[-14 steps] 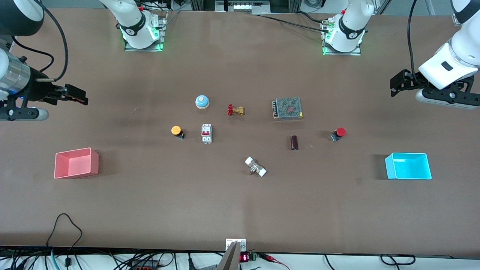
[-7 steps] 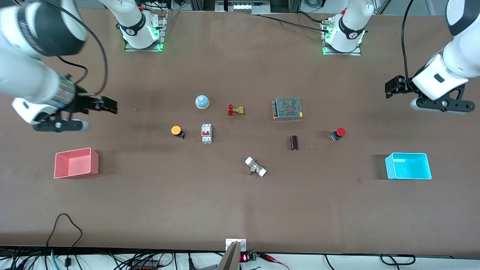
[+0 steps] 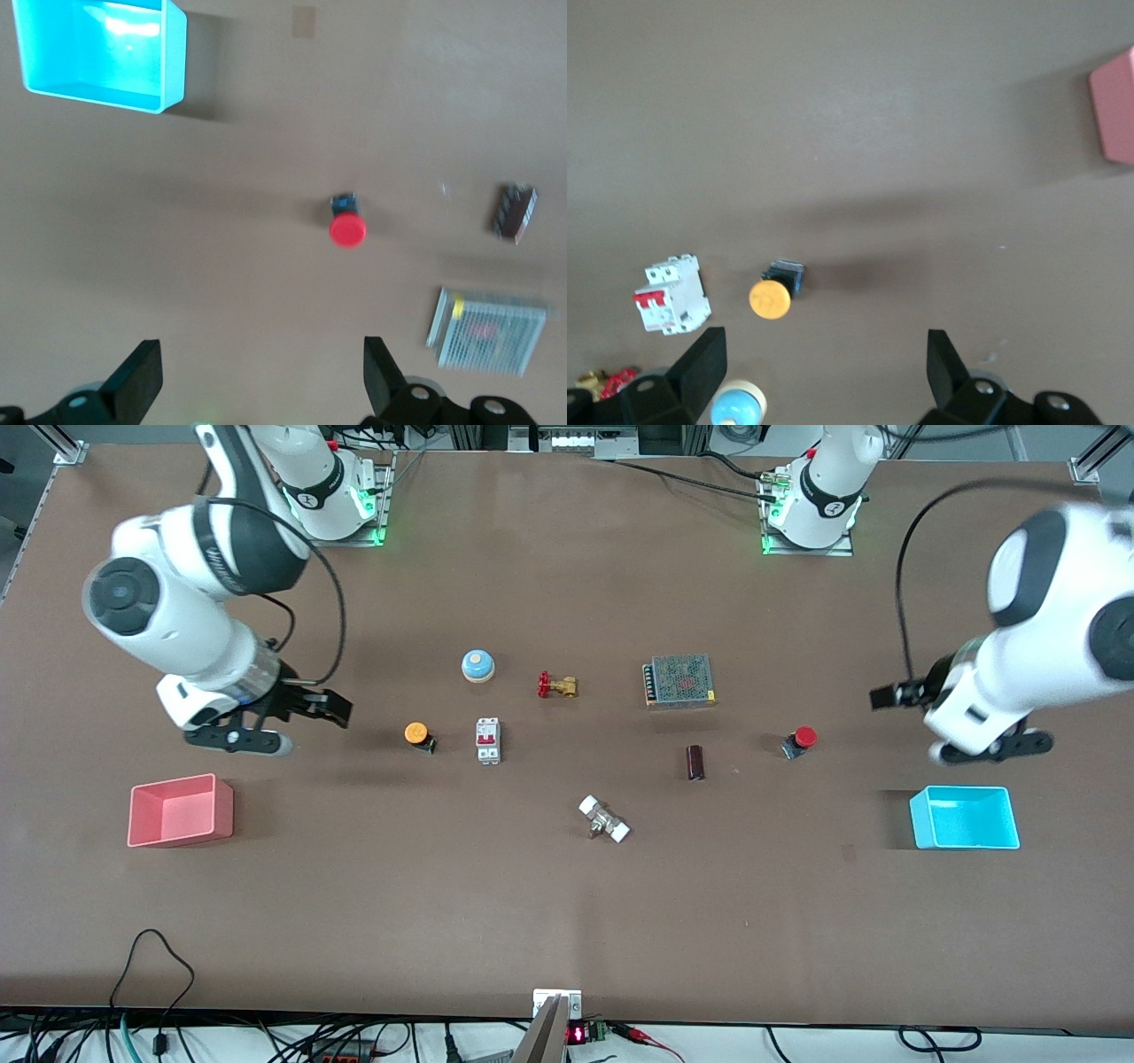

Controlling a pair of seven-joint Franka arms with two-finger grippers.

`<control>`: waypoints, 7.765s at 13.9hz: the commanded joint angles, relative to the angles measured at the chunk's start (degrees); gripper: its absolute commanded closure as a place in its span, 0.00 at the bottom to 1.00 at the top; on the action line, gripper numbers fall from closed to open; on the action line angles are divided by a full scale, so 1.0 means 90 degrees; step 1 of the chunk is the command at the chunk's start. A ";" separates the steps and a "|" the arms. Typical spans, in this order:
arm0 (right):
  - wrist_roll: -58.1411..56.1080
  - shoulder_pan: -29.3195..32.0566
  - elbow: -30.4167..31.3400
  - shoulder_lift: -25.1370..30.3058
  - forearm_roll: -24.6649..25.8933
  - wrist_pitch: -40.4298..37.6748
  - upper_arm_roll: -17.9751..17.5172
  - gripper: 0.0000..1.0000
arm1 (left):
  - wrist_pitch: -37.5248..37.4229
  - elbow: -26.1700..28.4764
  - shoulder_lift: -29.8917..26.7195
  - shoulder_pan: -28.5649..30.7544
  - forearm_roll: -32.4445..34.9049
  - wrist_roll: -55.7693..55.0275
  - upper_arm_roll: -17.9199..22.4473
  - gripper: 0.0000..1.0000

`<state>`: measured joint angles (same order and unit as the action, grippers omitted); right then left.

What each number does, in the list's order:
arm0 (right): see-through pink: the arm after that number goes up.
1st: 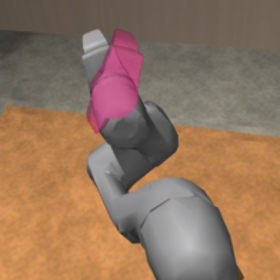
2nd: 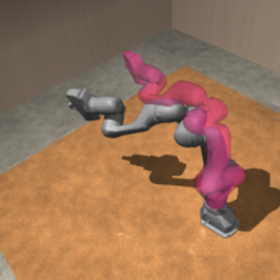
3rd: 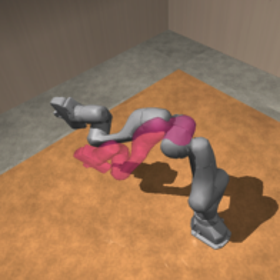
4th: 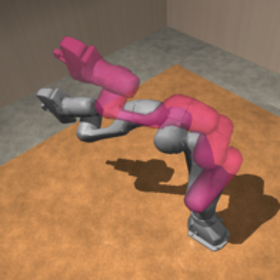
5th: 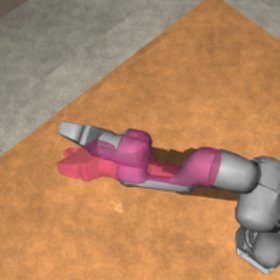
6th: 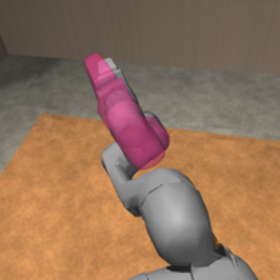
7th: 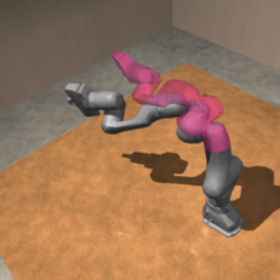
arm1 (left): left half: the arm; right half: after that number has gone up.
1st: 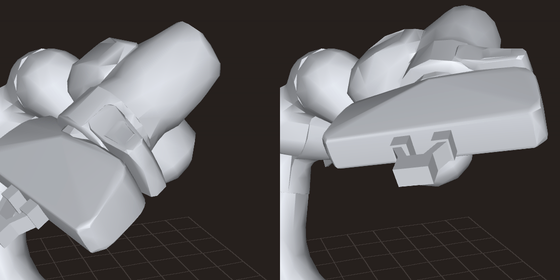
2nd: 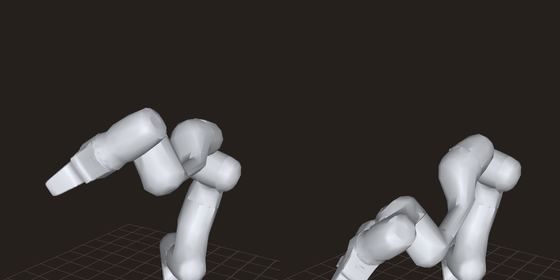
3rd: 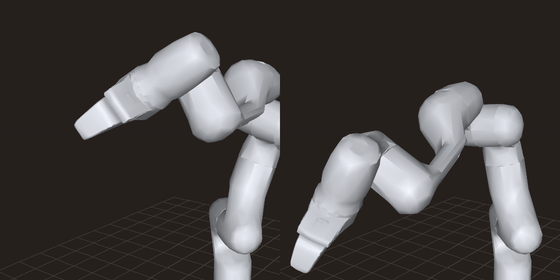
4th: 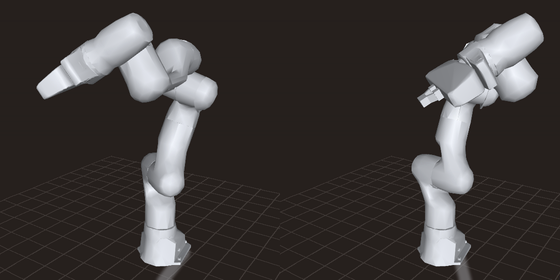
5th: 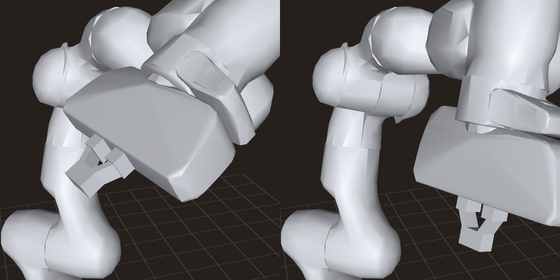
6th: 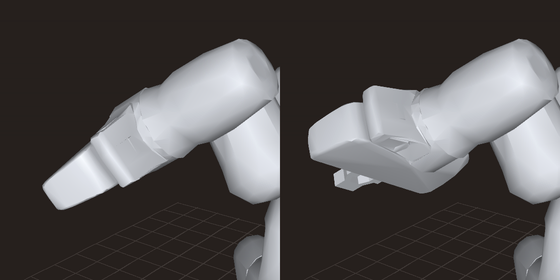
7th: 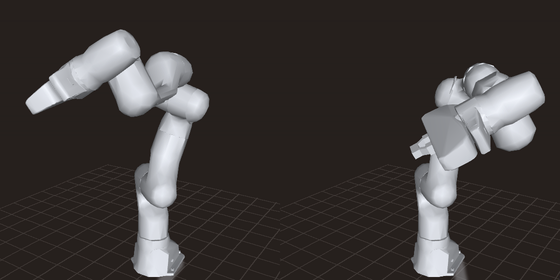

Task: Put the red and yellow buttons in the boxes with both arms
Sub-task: 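Move the right gripper to the yellow button while the left gripper reaches the red button, then close the right gripper on the yellow button while the left gripper grasps the red button, then carry the yellow button to the pink box while the left gripper carries red to cyan, then lower the yellow button into the pink box while the left gripper lowers red, then open both grippers and lift them away from the boxes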

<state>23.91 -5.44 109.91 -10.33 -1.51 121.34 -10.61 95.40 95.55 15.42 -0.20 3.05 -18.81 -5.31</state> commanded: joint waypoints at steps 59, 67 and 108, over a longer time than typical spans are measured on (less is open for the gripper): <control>-0.4354 0.2214 -0.1352 -0.1009 0.0236 0.0063 -0.0208 0.81 | 0.3814 -0.0392 0.2612 0.1936 0.0569 0.3174 0.0190 0.75; -0.6024 0.2977 -0.2066 -0.2425 0.0285 0.0968 -0.0110 0.81 | 0.3999 -0.0383 0.2847 0.1956 0.0569 0.3135 0.0199 0.73; -0.3138 0.1788 -0.1715 0.0344 0.0617 -0.2044 -0.0042 0.00 | 0.0562 0.0497 -0.2026 -0.0046 -0.0330 0.2715 0.0678 0.00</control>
<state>-9.96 12.38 92.37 -12.74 4.49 106.13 -11.41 99.14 97.44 0.00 1.06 0.43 5.06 -0.90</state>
